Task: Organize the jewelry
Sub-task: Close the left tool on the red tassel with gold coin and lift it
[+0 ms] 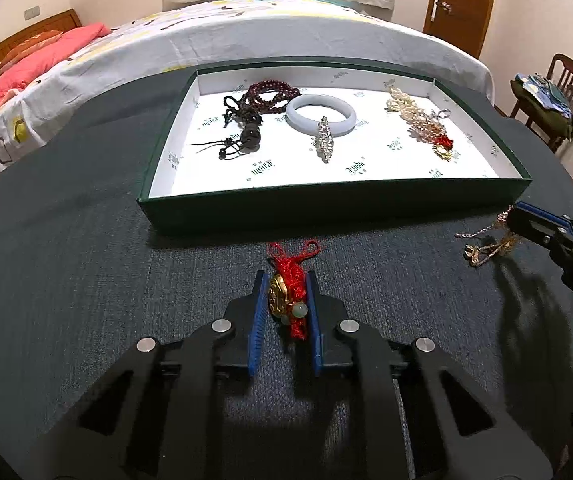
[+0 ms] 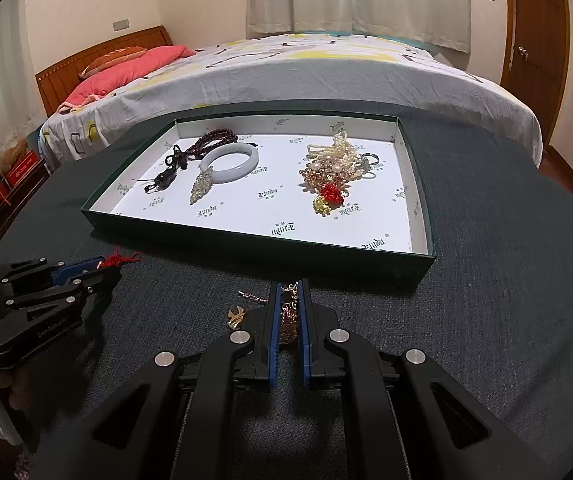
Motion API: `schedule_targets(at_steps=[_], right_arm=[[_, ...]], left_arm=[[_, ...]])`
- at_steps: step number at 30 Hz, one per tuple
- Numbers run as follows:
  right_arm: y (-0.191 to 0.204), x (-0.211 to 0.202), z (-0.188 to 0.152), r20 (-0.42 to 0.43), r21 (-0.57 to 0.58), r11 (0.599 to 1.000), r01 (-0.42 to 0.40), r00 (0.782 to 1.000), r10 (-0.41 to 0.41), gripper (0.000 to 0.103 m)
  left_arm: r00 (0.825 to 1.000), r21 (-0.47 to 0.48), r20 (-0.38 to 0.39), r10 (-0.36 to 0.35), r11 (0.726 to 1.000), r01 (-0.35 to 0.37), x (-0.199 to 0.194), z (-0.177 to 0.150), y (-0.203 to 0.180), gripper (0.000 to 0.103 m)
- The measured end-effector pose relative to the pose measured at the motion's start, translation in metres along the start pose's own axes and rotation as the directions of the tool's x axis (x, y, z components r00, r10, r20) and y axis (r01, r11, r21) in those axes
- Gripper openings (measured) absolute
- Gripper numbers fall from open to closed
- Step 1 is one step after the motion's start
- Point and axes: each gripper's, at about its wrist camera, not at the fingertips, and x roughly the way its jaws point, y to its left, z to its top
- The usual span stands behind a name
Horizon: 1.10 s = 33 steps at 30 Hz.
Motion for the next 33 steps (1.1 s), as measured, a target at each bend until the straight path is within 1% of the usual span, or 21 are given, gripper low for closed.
schedule_targets(at_steps=[9,15,19,24,33], right_arm=[[0.004,-0.006,0.001,0.014,0.001,1.0,-0.013,1.0,0.013,0.009],[0.007,-0.01,0.004,0.023,-0.002,1.0,-0.015,1.0,0.015,0.009],[0.009,-0.013,0.005,0.032,-0.007,1.0,-0.018,0.999,0.018,0.009],[0.013,-0.018,0.008,0.044,-0.015,1.0,-0.02,0.999,0.021,0.009],[0.017,-0.033,0.015,0.08,-0.026,0.999,-0.02,0.997,0.022,0.009]], left_arm=[[1.0,0.001,0.013,-0.005,1.0,0.005,-0.005,0.0,0.0,0.017],[1.0,0.0,0.025,0.007,1.0,-0.007,-0.011,0.001,0.0,0.017],[0.999,-0.017,0.03,0.015,1.0,-0.014,-0.015,0.002,0.002,0.017],[0.998,-0.046,0.06,0.018,0.999,-0.016,-0.026,0.007,0.006,0.017],[0.994,-0.066,0.104,0.017,0.998,-0.01,-0.044,0.013,0.007,0.017]])
